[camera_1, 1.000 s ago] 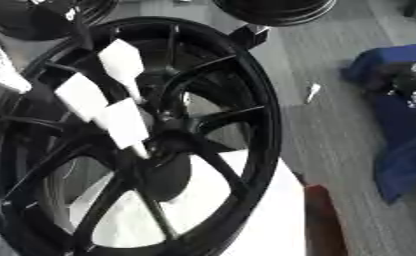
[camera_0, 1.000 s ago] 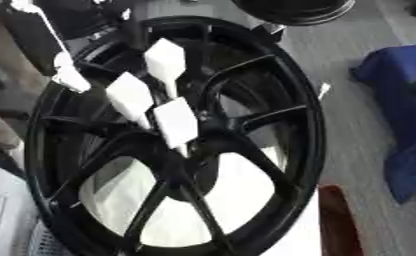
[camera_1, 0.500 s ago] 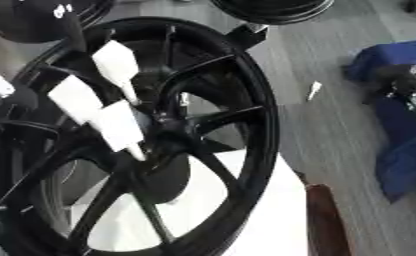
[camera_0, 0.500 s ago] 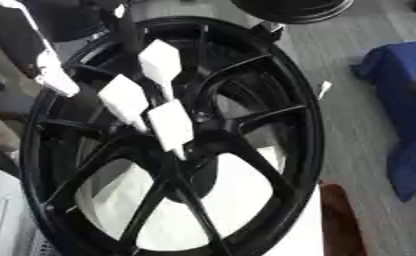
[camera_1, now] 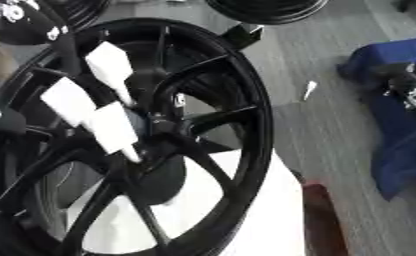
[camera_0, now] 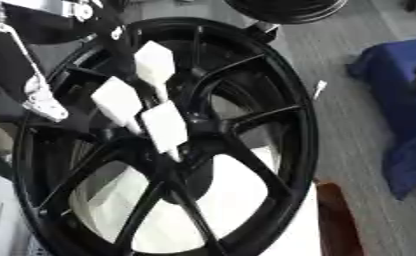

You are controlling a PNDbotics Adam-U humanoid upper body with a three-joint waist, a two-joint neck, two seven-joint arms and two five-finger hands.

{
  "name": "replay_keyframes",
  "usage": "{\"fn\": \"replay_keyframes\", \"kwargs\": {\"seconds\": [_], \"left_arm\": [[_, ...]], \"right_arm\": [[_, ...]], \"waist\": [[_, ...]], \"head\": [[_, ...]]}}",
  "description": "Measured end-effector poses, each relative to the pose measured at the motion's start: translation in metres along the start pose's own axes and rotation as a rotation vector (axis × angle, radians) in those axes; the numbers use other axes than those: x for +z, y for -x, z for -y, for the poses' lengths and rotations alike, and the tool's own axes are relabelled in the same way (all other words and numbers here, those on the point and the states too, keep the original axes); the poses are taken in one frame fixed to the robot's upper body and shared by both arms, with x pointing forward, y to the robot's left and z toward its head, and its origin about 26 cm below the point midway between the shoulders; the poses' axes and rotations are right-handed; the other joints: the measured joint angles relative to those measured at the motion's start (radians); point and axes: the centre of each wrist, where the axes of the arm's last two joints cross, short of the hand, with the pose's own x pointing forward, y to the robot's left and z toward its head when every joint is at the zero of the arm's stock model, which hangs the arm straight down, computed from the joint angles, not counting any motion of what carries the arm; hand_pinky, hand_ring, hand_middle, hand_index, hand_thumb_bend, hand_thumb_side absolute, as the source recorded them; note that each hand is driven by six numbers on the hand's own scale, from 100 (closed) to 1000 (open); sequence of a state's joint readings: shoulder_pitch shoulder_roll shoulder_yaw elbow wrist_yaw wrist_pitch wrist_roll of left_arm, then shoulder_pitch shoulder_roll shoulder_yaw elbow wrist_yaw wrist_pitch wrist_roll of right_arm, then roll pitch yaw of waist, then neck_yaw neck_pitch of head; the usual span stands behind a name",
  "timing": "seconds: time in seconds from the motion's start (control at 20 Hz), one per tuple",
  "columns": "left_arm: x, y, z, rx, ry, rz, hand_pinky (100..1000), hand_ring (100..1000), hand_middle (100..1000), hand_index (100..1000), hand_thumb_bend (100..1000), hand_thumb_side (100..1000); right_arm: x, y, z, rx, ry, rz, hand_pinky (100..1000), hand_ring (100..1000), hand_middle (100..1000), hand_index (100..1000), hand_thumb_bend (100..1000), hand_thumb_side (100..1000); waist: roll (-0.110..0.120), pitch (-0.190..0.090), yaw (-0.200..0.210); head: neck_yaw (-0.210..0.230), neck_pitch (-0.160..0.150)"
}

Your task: Pull the pin out of the wheel hub.

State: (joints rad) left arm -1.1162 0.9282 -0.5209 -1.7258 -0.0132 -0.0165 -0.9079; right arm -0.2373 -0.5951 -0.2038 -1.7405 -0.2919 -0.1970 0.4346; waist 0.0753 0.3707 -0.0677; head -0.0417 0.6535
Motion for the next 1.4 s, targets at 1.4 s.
{"fn": "replay_keyframes", "kwargs": {"seconds": [1.4], "left_arm": [[-0.008, 0.027, 0.003, 0.038, -0.005, -0.093, 795, 745, 620, 759, 509, 275]], "right_arm": [[-0.002, -0.001, 0.001, 0.004, 0.005, 0.006, 843, 610, 601, 761, 100, 745]], "waist": [[-0.008, 0.024, -0.005]], "head": [[0.019, 0.005]]}}
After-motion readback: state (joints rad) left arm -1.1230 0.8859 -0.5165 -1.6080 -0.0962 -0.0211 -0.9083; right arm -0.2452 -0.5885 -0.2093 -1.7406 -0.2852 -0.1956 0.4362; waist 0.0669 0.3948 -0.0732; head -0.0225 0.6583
